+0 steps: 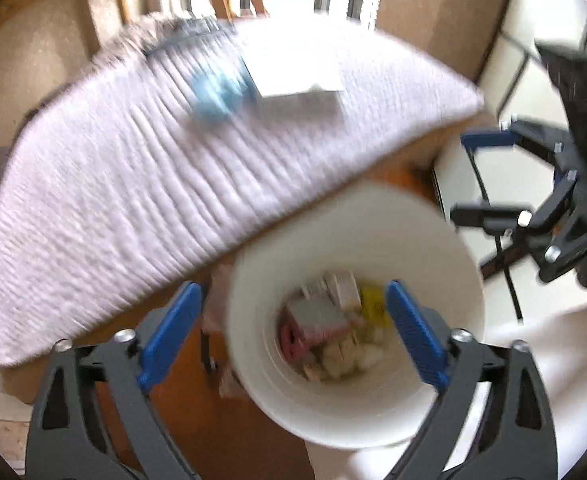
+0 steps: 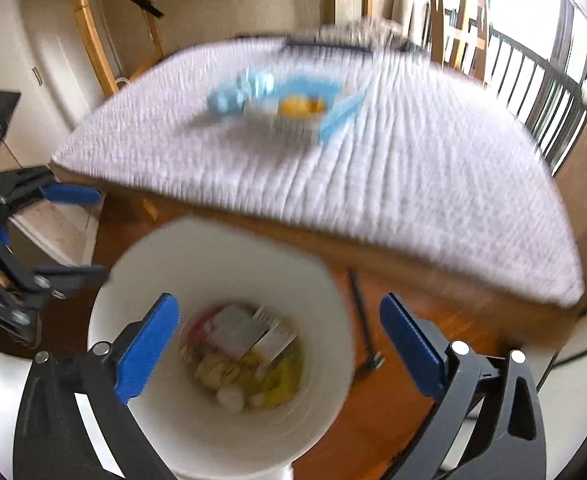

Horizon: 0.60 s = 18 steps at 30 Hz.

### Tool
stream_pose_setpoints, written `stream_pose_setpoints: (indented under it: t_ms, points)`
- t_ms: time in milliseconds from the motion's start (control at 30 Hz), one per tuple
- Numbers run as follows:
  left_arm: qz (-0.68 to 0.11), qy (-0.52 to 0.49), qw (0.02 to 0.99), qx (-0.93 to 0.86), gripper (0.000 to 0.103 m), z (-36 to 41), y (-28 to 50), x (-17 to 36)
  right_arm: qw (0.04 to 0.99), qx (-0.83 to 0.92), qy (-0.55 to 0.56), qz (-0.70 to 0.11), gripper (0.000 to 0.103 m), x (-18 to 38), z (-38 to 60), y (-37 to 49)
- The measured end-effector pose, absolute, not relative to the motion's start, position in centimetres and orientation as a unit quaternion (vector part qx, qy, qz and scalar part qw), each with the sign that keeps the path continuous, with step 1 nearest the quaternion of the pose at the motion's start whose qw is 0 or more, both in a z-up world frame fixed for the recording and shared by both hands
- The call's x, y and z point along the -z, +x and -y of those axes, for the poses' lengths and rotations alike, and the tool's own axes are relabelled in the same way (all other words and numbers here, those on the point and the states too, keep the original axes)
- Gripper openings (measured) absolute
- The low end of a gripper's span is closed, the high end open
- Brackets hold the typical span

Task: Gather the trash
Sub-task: 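Grasp the blue face mask with the left gripper while the right grasps the blue cartoon box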

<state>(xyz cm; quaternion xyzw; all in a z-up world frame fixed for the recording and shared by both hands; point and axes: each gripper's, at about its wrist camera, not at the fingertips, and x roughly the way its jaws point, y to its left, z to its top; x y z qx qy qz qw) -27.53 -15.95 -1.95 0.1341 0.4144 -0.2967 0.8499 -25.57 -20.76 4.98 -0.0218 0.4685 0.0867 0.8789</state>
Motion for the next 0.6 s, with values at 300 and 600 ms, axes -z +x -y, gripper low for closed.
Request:
stream_pose_setpoints:
  t_ms: [300,600]
  points:
    - [-0.382,0.056,0.888,0.25,0.101,14.5,-18.8,-1.3,0.901,-0.104,-0.085,-0.412,0.099,-6.8,20.7,-18.1]
    - [-0.414,0.042,0.869,0.268,0.092,16.3,-11.7,0.2,0.893,-0.132,-0.083,-0.422,0.099,-6.0,20.9,-12.0]
